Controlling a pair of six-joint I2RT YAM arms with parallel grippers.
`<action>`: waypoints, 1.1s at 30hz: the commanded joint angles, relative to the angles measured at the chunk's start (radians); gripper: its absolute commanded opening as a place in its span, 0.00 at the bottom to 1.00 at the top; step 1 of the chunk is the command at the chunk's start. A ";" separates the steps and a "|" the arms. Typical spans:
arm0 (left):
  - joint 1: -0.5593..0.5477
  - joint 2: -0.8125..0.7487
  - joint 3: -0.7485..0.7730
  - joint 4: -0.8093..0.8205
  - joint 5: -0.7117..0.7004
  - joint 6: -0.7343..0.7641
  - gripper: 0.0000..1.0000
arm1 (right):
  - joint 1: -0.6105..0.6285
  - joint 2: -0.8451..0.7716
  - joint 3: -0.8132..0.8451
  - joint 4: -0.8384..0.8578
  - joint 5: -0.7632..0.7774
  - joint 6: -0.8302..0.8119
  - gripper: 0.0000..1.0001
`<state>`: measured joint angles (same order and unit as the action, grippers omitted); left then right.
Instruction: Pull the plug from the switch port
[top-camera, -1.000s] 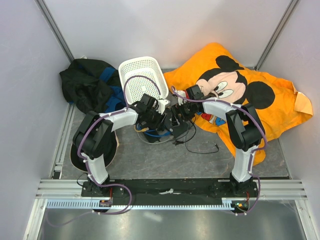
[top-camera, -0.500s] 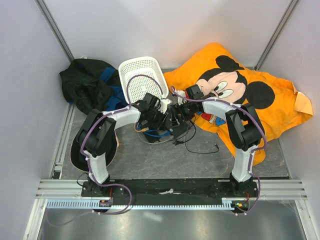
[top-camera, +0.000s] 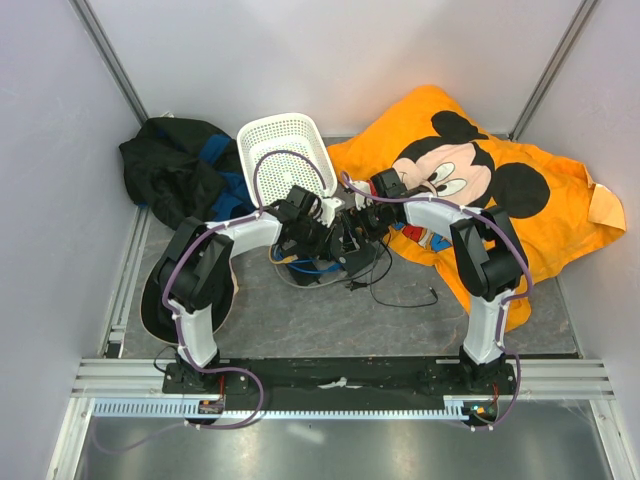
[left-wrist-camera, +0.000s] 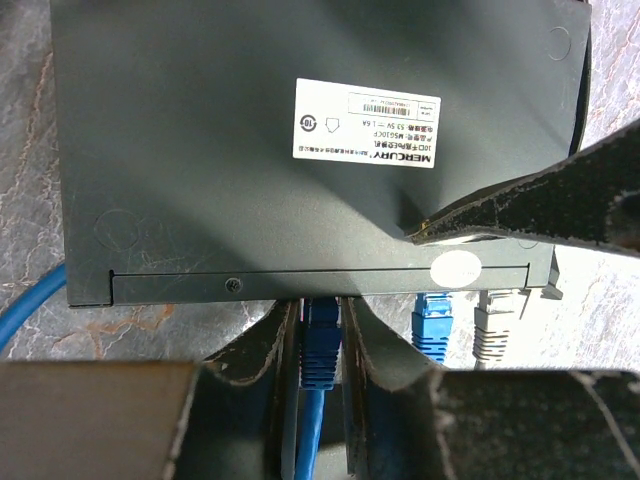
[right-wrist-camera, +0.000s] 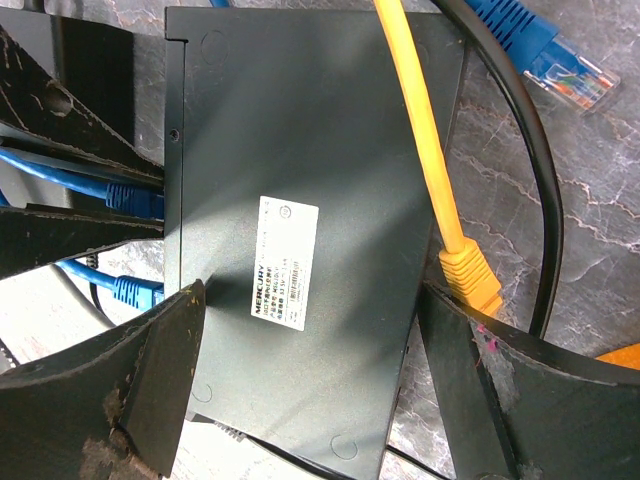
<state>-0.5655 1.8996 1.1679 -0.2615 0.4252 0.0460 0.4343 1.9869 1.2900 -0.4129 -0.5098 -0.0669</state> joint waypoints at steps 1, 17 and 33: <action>-0.002 -0.004 0.019 0.030 -0.019 0.011 0.02 | 0.041 0.187 -0.100 -0.199 0.143 -0.059 0.90; 0.001 -0.037 -0.002 0.036 -0.019 -0.011 0.02 | 0.049 0.263 -0.069 -0.237 0.221 -0.037 0.76; 0.006 -0.092 -0.065 0.044 0.009 -0.008 0.02 | 0.055 0.277 -0.060 -0.242 0.229 -0.039 0.76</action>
<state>-0.5541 1.8694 1.1179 -0.2199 0.4252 0.0097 0.4347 2.0327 1.3460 -0.4534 -0.5220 -0.0563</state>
